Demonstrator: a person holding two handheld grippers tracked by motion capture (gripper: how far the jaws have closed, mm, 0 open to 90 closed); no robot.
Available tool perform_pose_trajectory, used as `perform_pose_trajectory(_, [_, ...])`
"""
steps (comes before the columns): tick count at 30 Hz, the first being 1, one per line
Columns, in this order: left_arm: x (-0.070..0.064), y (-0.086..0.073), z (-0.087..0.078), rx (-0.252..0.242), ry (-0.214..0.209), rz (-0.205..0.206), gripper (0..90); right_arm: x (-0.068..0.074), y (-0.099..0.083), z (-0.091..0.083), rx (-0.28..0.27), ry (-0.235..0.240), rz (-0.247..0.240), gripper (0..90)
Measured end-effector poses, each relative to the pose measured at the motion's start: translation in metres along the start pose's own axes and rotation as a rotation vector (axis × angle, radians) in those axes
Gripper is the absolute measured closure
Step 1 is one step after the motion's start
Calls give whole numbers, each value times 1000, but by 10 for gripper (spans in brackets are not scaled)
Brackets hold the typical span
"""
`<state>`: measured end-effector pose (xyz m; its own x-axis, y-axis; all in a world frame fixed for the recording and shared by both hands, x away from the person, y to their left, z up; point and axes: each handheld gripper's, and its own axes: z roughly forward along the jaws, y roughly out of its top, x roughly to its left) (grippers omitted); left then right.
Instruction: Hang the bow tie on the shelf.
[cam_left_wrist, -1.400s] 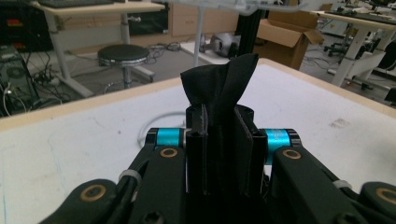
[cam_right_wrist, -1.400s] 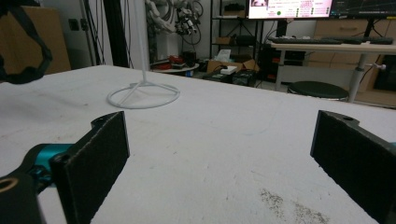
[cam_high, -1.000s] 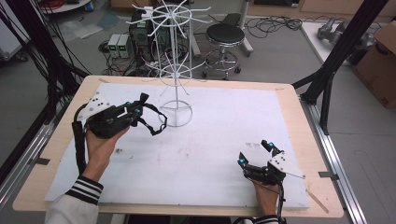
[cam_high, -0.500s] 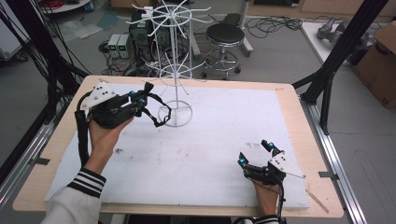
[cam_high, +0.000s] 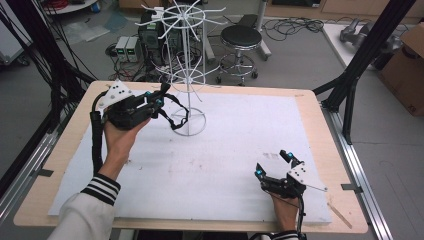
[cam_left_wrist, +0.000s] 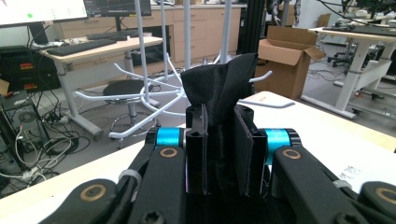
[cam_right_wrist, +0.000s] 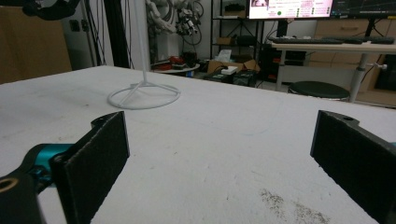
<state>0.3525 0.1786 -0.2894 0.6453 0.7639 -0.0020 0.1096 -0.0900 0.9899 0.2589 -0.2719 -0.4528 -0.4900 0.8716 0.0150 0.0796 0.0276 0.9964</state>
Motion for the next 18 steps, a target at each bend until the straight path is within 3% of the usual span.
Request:
perform_pose_trajectory(6, [1,-5,11,24,9,-14,762,0,0,0,-1,0,-2,34])
perform_pose_trajectory(18, [3,-9,17,53,26,-9,762,0,0,0,-1,1,0,34])
